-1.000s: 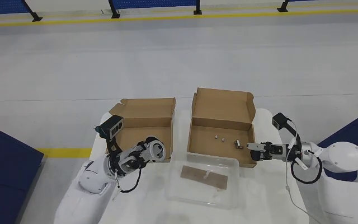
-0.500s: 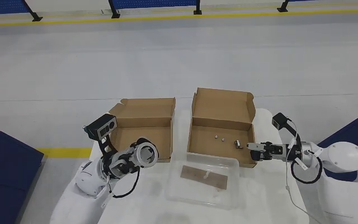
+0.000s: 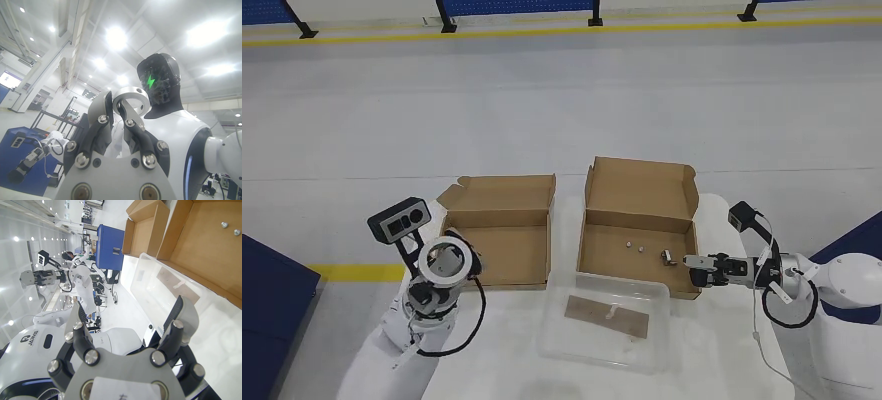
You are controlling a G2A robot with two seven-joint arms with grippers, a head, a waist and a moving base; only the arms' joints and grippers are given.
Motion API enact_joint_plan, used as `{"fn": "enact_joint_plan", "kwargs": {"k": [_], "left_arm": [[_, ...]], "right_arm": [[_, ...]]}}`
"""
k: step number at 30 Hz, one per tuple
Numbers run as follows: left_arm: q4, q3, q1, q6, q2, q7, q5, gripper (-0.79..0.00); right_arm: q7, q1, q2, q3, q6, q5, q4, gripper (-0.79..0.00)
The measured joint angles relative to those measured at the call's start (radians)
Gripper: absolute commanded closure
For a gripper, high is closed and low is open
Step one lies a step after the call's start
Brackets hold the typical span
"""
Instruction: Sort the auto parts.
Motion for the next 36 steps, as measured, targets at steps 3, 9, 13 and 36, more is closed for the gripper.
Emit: {"fn": "enact_joint_plan", "kwargs": {"k": [3,9,13,36], "left_arm": [[-0.005,0.001,-0.004,0.012,0.0,-0.011,-0.026,0.0],[0.011,-0.018,-0.003,0.028,0.003,-0.026,0.073,0.0],[0.022,-0.033,-0.001,0.033,0.004,-0.029,0.177,0.0],[-0.007,-0.013,-0.007,0.047,-0.002,-0.046,0.019,0.0]], "right_arm": [[0.0,0.0,0.0,0.0,0.0,0.0,0.0,-0.785],[0.0,0.0,0.0,0.0,0.0,0.0,0.0,-0.785],[0.0,0.0,0.0,0.0,0.0,0.0,0.0,-0.785],[0.0,0.0,0.0,0.0,0.0,0.0,0.0,-0.785]]}}
